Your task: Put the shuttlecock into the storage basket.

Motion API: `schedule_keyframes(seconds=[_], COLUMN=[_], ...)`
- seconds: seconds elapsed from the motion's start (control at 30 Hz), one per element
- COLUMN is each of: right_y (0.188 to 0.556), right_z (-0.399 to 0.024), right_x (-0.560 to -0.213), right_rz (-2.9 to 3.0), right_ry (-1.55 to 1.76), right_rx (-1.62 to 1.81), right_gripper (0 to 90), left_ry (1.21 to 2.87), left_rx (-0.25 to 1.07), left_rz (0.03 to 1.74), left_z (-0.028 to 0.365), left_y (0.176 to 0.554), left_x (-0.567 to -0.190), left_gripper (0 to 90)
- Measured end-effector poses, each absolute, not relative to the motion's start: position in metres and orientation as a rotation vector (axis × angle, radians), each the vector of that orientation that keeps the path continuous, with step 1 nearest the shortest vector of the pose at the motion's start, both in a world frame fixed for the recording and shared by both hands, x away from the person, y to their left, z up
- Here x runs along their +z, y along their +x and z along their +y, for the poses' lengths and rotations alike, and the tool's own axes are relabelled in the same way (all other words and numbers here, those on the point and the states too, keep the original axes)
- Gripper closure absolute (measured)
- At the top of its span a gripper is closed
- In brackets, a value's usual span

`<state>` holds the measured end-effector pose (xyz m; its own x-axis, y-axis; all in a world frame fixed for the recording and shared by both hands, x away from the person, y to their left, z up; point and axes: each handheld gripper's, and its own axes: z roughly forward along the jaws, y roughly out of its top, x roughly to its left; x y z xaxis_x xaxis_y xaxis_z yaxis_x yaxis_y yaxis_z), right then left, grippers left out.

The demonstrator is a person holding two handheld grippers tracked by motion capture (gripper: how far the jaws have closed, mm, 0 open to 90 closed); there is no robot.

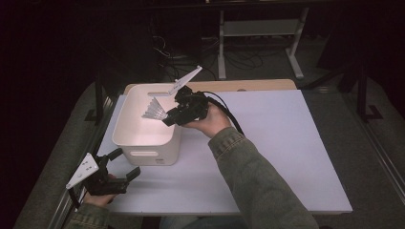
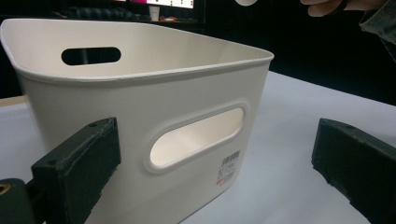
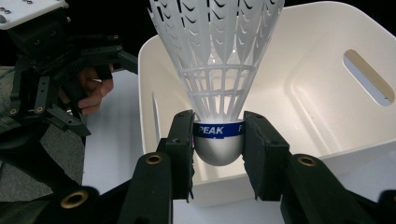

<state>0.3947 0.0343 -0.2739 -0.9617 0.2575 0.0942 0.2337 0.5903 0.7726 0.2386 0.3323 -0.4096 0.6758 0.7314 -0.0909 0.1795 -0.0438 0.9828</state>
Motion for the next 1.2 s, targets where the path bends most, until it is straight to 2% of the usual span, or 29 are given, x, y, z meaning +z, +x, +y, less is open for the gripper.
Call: schedule_keyframes(seconds=[0.43, 1.2], right_y=[0.413, 0.411], right_z=[0.046, 0.060], right_x=[-0.293, -0.309], right_rz=[2.804, 2.853], right_ry=[0.490, 0.440], right_rx=[1.371, 1.379], right_gripper=[63.6, 63.5], left_ry=[1.594, 1.591], left_rx=[0.529, 0.522], left_rz=[0.761, 0.775], left_z=[0.333, 0.332], left_y=[0.239, 0.238], left_x=[-0.409, -0.409], left_gripper=[0.8, 0.8])
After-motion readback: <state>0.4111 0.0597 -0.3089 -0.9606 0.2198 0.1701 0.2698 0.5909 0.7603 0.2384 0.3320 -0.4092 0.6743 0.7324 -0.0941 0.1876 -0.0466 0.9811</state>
